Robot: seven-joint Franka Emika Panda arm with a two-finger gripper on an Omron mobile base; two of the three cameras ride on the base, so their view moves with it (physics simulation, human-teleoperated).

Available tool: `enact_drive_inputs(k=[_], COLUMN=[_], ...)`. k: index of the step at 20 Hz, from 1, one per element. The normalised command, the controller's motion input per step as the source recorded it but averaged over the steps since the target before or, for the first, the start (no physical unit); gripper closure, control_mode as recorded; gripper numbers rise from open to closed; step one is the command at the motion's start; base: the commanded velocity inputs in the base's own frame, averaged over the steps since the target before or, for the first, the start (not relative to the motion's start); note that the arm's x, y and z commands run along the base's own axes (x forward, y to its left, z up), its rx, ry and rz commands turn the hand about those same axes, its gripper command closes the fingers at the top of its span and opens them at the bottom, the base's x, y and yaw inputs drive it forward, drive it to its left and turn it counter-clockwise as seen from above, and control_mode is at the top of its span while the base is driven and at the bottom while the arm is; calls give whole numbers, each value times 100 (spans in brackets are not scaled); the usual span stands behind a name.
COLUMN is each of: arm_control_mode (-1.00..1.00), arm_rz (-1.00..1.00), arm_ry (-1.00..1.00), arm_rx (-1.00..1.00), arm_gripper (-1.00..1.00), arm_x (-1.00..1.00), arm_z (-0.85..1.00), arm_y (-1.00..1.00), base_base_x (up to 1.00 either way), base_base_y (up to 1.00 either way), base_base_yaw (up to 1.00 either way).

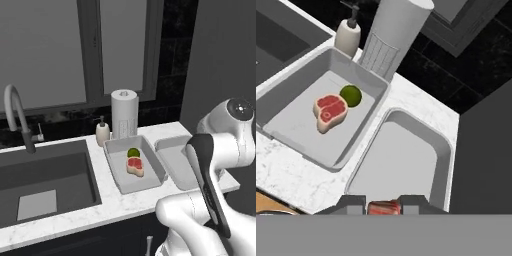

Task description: Place one lime and one steak in each tupperware on the nearby counter, to pack two identical lunches.

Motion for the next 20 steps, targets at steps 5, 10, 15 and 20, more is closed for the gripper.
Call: enact_drive_inputs(k=[5,10,15,20], arm_control_mode=[-100,-100,-100,-100], arm_rz=[-4,-7,-6,-5], arm_ry=[0,0,0,5], arm_rx=[0,0,0,0], arm_gripper=[100,100,100,100], arm_x=[34,51,52,48], arm_z=[-47,-46,-39,-40], arm_y=[-30,-11,-9,-16], base_base_x=[0,0,0,0], base_base_y=[0,0,0,0], base_base_yaw=[0,0,0,0])
